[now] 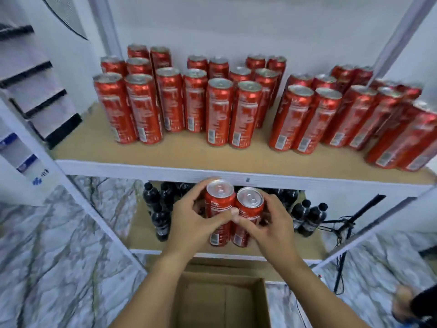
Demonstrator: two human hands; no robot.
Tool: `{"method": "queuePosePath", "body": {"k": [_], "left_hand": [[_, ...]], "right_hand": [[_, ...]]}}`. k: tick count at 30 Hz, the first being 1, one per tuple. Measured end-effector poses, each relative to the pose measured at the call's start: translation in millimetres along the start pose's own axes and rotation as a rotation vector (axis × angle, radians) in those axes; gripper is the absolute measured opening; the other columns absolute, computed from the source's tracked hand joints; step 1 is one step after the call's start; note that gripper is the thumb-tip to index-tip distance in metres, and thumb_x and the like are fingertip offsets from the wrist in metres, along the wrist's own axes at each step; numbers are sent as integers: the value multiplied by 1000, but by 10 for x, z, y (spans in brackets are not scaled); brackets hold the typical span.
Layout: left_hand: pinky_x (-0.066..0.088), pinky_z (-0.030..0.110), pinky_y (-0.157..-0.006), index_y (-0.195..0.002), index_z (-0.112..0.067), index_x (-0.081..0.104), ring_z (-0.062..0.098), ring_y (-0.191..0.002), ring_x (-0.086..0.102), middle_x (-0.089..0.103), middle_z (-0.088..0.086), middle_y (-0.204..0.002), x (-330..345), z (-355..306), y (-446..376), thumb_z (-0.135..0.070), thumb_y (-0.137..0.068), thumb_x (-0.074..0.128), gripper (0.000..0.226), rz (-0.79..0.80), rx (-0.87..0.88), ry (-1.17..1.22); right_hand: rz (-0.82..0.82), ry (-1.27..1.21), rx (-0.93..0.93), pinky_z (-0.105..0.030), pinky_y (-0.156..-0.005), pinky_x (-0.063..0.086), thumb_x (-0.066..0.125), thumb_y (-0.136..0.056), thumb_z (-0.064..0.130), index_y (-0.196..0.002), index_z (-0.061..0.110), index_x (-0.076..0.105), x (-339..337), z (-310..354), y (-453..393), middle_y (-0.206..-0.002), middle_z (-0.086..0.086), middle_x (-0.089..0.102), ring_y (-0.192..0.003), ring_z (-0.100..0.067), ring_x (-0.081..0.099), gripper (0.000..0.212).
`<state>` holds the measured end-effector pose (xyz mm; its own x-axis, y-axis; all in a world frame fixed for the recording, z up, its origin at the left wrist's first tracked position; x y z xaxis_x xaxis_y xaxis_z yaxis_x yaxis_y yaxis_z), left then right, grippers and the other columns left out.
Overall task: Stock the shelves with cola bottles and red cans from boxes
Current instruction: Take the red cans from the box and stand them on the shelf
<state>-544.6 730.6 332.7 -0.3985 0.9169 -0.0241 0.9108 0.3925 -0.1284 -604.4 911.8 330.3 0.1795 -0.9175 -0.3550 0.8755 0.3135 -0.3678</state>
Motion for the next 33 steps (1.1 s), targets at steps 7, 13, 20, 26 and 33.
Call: {"method": "queuePosePath", "body": {"k": [7,13,20,26,33], "left_hand": [[55,22,-92,-126,-33,68,0,-114,66,71,-23,-118,5,-1055,-383,-26,-66,94,65,-35,188,-29],[56,21,-91,-127,-29,67,2,-114,68,73,-18,-119,-13,-1380,-632,-17,-73,92,61,-55,277,17],[54,36,-104,-137,-25,64,2,-121,65,72,-14,-126,235,-1309,-932,-25,-69,95,75,16,260,-47],[50,31,-110,-144,-26,59,-3,-130,56,66,-16,-136,426,-1220,-1103,-26,-68,94,83,84,233,-14],[54,21,-98,-141,-30,60,1,-124,61,67,-15,-133,350,-1067,-1077,-22,-69,94,80,50,233,-29]], "right_hand": [[-110,23,-106,-28,-87,56,79,-76,58,-126,29,60,-449,729,-568,-115,16,65,-109,-5,63,61],[-140,-23,-158,-35,-95,57,82,-82,41,-132,22,60,-595,1010,-959,-123,12,68,-115,-5,64,58],[-145,-26,-130,-41,-99,55,84,-78,46,-131,27,61,-686,891,-1186,-123,16,68,-117,-4,63,60],[-102,-48,-103,-37,-101,54,78,-82,45,-137,24,59,-740,801,-1278,-125,14,69,-117,-1,63,62],[-53,-106,-61,-27,-99,54,80,-84,36,-144,31,50,-724,740,-1219,-132,20,63,-122,2,59,67]]}}
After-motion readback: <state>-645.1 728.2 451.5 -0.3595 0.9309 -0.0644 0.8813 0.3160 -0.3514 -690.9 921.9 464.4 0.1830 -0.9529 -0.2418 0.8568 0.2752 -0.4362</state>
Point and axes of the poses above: each hand's wrist, its own y-axis away from the middle knuckle, its own x-axis out of the palm, z = x × y, the point moved 7 cm from there along -y, towards the middle knuckle
